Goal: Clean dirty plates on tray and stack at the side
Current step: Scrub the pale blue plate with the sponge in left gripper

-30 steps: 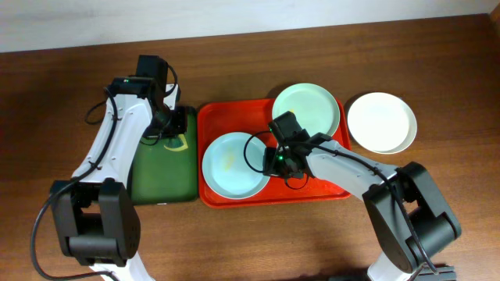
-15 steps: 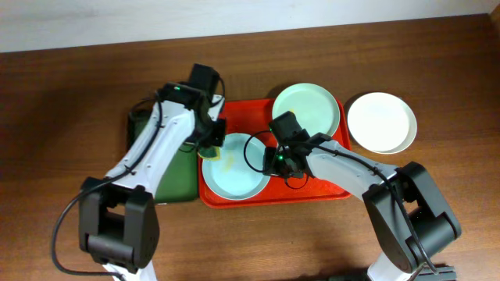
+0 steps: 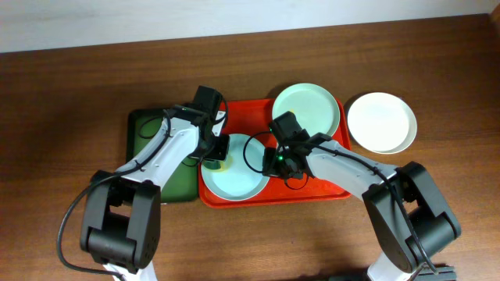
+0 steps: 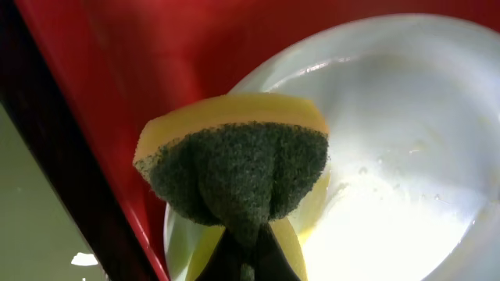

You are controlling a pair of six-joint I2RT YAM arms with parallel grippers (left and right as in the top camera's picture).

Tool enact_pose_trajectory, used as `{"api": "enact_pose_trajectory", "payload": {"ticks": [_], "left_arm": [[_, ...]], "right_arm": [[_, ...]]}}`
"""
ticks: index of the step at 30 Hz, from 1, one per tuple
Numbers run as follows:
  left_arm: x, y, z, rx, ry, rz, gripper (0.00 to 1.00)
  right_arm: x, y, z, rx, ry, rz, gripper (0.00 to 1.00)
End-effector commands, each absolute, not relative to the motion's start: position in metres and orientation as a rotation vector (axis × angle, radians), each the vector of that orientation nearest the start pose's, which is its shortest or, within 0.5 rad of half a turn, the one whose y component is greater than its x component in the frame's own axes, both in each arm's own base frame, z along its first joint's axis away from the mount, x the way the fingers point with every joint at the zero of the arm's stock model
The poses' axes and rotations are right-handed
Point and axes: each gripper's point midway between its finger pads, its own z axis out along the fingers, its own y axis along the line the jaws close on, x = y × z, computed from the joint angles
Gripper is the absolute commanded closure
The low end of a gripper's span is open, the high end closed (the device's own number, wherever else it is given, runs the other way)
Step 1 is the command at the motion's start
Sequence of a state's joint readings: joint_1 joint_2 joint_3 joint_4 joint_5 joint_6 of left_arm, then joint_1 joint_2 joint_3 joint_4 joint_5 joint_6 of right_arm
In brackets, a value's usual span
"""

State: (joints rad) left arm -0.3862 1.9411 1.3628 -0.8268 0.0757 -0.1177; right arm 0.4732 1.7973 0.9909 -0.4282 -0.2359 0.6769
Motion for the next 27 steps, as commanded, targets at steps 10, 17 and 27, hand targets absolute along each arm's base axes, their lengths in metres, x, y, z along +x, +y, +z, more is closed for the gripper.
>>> {"api": "enact_pose_trajectory", "payload": {"ticks": [10,17,27], "left_arm": [[0.323,-0.200,-0.005,0.546,3.126,-0.551,1.00],[0.352,-0.218,0.062,0.615,3.051,-0.624,1.00],[0.356,-0.175,0.030,0.479,3.171,-0.126,1.00]], "right_arm": [[0.306,0.206,0.002,0.232,2.954,0.569,0.96],[0.305,0.206,0.002,0.232,2.956,0.567,0.96],[0.304,0.206,0.001,0.234,2.962,0.564,0.96]]}}
